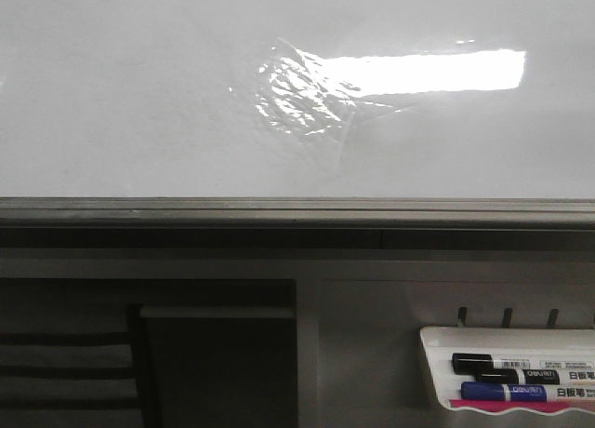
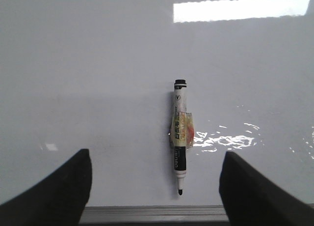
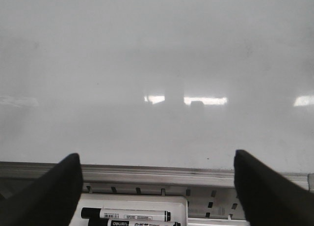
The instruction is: Write number 7 on whiteboard
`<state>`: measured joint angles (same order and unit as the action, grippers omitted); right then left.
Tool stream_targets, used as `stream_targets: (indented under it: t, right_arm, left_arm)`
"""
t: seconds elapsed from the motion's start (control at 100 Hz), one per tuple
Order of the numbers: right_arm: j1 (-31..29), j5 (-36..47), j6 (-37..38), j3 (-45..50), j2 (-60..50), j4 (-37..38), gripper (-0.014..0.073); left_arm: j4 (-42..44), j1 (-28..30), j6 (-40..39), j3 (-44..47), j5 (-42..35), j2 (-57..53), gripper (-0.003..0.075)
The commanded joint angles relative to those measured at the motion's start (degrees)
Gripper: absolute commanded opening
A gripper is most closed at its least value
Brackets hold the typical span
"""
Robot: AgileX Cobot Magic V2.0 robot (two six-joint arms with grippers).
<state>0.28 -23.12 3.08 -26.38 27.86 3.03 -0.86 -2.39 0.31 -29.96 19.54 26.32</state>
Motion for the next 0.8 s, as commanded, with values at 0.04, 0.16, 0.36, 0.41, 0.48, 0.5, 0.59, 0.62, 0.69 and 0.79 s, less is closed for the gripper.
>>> stream_targets:
  t: [0.04, 0.16, 0.36, 0.41, 0.48, 0.5, 0.59, 0.62, 0.69, 0.79]
  right_arm:
    - [-0.31, 4.56, -0.15, -2.22, 0.68, 0.89, 0.0565]
    - [-0.31, 4.56, -0.15, -2.22, 0.68, 0.89, 0.0565]
    - [-0.31, 4.94, -0.15, -2.22, 0.68, 0.89, 0.0565]
    - [-0.31, 4.94, -0.15, -2.22, 0.68, 0.89, 0.0565]
    - [-0.31, 4.94, -0.15, -2.22, 0.68, 0.89, 0.0565]
    - [-0.31, 4.94, -0.15, -2.22, 0.68, 0.89, 0.0565]
    - [-0.31, 4.94, -0.15, -2.22, 0.68, 0.89, 0.0565]
    - [-0.31, 4.94, -0.15, -2.22, 0.68, 0.89, 0.0565]
    - [-0.31, 4.94, -0.15, -2.22, 0.68, 0.89, 0.0565]
    - [-0.31, 4.94, -0.15, -2.22, 0.68, 0.89, 0.0565]
  left_arm:
    - [0.09, 0.01, -0.31, -1.91, -7.3, 1.02, 0.0461]
    - [-1.04, 0.01, -0.31, -1.91, -9.37, 1.27, 0.0436]
    - [-1.04, 0.01, -0.31, -1.91, -9.37, 3.32, 0.0419]
    - [-1.04, 0.01, -0.31, -2.17, -9.25, 4.93, 0.0419]
    - [-1.04, -0.93, -0.31, -3.21, -7.6, 8.22, 0.0419]
    - [-1.04, -1.29, -0.31, -3.66, -7.32, 9.23, 0.0419]
    - [-0.36, -2.9, -0.31, -5.92, -4.95, 13.51, 0.0419]
    - [0.22, -3.4, -0.31, -7.16, -3.92, 15.01, 0.0419]
    - [0.23, -4.46, -0.31, -9.78, -1.53, 19.0, 0.0419]
    - [0.23, -5.43, -0.31, -12.92, 0.37, 24.79, 0.0419]
